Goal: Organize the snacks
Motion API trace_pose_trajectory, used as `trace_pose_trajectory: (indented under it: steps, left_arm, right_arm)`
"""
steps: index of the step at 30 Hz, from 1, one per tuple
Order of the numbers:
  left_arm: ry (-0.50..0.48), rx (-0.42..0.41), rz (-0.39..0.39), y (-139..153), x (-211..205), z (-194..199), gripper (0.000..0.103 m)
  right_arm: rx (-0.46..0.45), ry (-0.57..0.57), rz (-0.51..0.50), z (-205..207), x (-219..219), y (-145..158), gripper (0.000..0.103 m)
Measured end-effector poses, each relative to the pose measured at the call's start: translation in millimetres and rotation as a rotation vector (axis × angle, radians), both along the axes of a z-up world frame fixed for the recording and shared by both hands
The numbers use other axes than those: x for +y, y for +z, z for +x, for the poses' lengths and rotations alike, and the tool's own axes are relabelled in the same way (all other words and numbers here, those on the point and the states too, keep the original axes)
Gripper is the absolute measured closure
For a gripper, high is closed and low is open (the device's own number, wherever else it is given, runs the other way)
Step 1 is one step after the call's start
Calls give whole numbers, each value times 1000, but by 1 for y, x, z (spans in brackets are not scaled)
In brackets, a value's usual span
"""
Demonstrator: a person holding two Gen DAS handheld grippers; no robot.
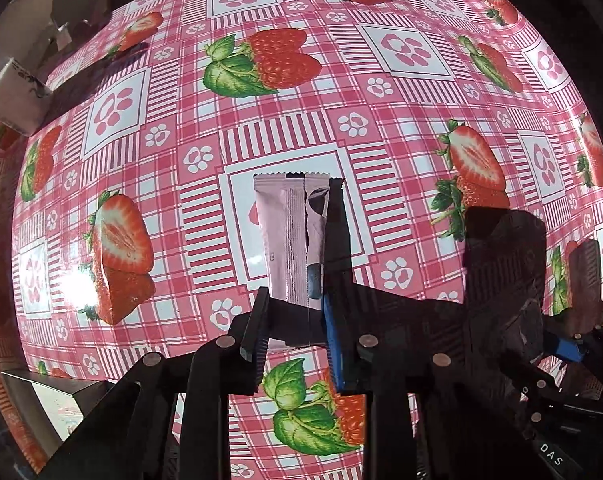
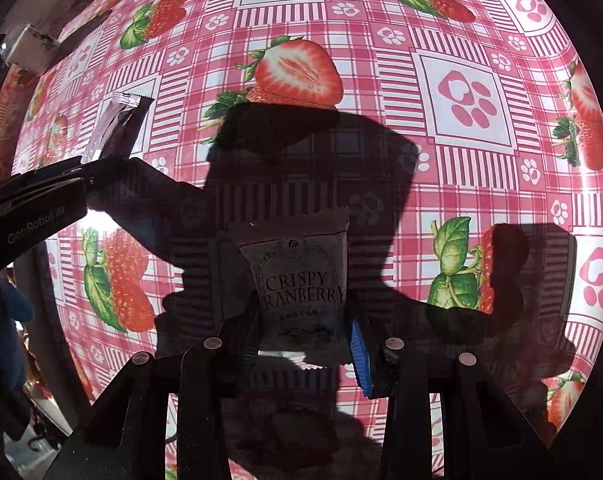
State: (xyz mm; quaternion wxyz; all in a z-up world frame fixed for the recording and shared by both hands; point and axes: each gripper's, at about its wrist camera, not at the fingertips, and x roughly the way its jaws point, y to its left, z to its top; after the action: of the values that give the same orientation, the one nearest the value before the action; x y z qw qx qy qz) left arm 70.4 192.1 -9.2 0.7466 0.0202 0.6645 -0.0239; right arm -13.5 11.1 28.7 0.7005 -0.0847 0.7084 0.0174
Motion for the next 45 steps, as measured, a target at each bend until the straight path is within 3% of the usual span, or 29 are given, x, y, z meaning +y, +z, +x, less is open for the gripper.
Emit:
trace_pose_trajectory:
  steps: [9, 10, 12, 13, 14, 15, 16, 17, 23, 28, 32, 34, 35, 41, 45]
  left_arm:
    - [22, 122, -14, -8, -1, -157, 74]
    - [20, 138, -8, -9, 0, -169, 71]
    - [14, 173, -7, -11, 4, -184, 46]
    - [13, 173, -10, -9, 7, -190, 40]
    - [11, 161, -8, -7, 10, -193, 33]
    - [9, 148, -1, -4, 13, -194, 31]
    - [10, 140, 8, -2, 16, -193, 29]
    - [19, 138, 11, -1, 17, -188, 26]
    - [50, 170, -7, -14, 27, -161, 25]
    - [62, 194, -7, -28, 15, -143, 24]
    - [40, 199, 18, -35, 0, -128, 18]
    - [27, 221, 17, -41, -16, -125, 9]
    - [24, 254, 22, -49, -20, -124, 0]
    - [42, 233, 19, -56, -24, -108, 0]
    - [39, 209, 17, -53, -19, -126, 0]
  right_arm:
    - [50, -44, -8, -101, -34, -10, 62]
    - [59, -49, -7, -116, -37, -11, 62]
    - [79, -44, 0, -143, -38, -15, 62]
    - [89, -43, 9, -155, -39, -17, 60]
    - [104, -49, 25, -165, -41, -19, 49]
    - [112, -61, 45, -175, -46, -20, 38]
    - [104, -76, 53, -197, -51, -20, 14]
    - [86, -91, 44, -208, -59, -17, 4]
    - [73, -167, 39, -218, -94, -9, 4]
    - [73, -47, -10, -213, -80, -16, 4]
    - [94, -24, -39, -217, -74, -27, 4]
    - [115, -34, -45, -210, -76, -37, 1]
    - [118, -30, -52, -214, -76, -39, 1]
    - [126, -5, -84, -221, -69, -48, 0]
    - [134, -5, -85, -233, -81, -46, 0]
